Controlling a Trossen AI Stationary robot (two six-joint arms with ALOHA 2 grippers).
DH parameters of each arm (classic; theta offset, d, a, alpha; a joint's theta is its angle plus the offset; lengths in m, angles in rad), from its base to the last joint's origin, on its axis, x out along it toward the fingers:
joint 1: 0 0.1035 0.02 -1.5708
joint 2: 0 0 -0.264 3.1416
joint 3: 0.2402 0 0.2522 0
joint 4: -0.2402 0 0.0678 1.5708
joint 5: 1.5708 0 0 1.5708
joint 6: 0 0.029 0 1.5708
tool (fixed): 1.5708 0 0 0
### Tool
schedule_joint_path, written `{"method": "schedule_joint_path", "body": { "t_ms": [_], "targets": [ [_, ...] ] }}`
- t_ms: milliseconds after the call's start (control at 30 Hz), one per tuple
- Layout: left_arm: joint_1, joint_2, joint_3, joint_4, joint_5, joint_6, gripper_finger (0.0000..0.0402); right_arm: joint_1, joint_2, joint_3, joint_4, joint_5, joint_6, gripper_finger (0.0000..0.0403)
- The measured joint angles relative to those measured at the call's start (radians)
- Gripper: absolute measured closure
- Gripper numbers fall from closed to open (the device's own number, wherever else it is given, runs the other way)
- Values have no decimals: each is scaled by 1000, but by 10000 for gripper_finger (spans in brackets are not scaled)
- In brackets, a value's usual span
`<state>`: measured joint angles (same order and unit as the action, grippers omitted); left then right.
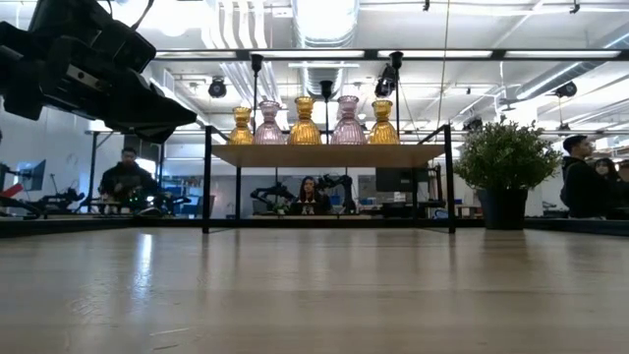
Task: Pick & Place candle stick holders
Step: Put the pink candle holder on the shelf
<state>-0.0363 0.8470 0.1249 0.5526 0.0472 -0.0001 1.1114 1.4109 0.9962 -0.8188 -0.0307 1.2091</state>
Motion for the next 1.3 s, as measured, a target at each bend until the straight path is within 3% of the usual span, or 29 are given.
{"method": "schedule_joint_path", "body": {
  "t_ms": [867,1033,1300],
  "targets": [
    [0,0,0,-1,-11,0,390,-22,-1,-64,78,-23,30,266],
    [0,0,0,-1,-65,0,390,-23,-1,-73,79,-22,30,264],
    [0,0,0,-1,-245,0,390,-23,-2,-117,152,-22,54,281]
  ]
}}
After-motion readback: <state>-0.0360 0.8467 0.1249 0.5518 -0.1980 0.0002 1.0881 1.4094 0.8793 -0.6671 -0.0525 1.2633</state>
